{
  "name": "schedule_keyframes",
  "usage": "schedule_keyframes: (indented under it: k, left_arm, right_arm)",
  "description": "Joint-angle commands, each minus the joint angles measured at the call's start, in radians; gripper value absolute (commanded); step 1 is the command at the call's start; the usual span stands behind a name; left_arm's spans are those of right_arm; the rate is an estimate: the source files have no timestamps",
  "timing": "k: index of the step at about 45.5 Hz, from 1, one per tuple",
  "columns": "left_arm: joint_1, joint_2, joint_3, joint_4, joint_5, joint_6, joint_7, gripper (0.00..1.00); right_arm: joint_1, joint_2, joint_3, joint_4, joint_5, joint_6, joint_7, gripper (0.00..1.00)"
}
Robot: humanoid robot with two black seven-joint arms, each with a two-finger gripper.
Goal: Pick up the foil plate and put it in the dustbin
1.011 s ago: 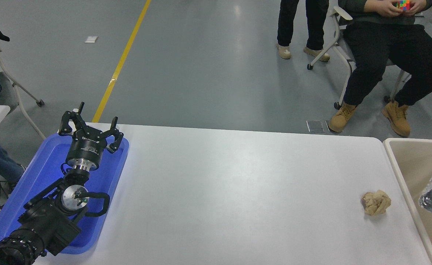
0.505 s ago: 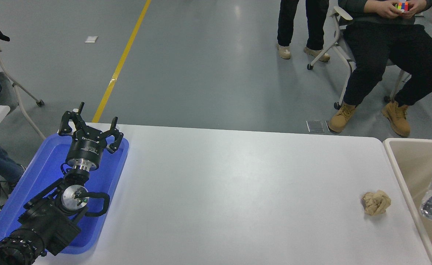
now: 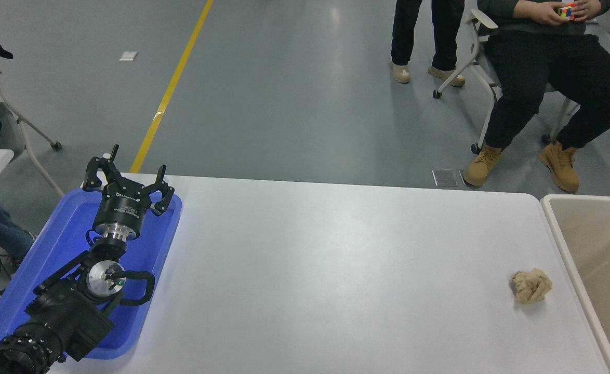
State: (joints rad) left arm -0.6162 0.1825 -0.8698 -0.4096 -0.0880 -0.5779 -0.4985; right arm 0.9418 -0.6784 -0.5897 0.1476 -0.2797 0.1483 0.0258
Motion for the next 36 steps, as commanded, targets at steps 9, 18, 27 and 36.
schedule_keyframes:
  k: [9, 18, 27, 36]
  left_arm:
    - [0.001, 0.0, 0.0, 0.0, 0.001, 0.0, 0.0, 1.0]
    - [0.0, 0.0, 0.0, 0.0, 0.001, 0.0, 0.0, 1.0]
    - [0.0, 0.0, 0.0, 0.0, -0.001, 0.0, 0.0, 1.0]
    - [0.0, 0.0, 0.0, 0.0, 0.001, 0.0, 0.0, 1.0]
  right_arm:
    - [0.455, 0.029, -0.291, 0.248, -0.007, 0.011, 0.0, 1.0]
    - [0.626, 0.071, -0.334, 0.385, -0.016, 0.122, 0.0, 1.0]
    - [0.793, 0.108, -0.369, 0.552, -0.018, 0.261, 0.0, 1.0]
    - [0.977, 0.192, -0.542, 0.731, -0.013, 0.332, 0.0, 1.0]
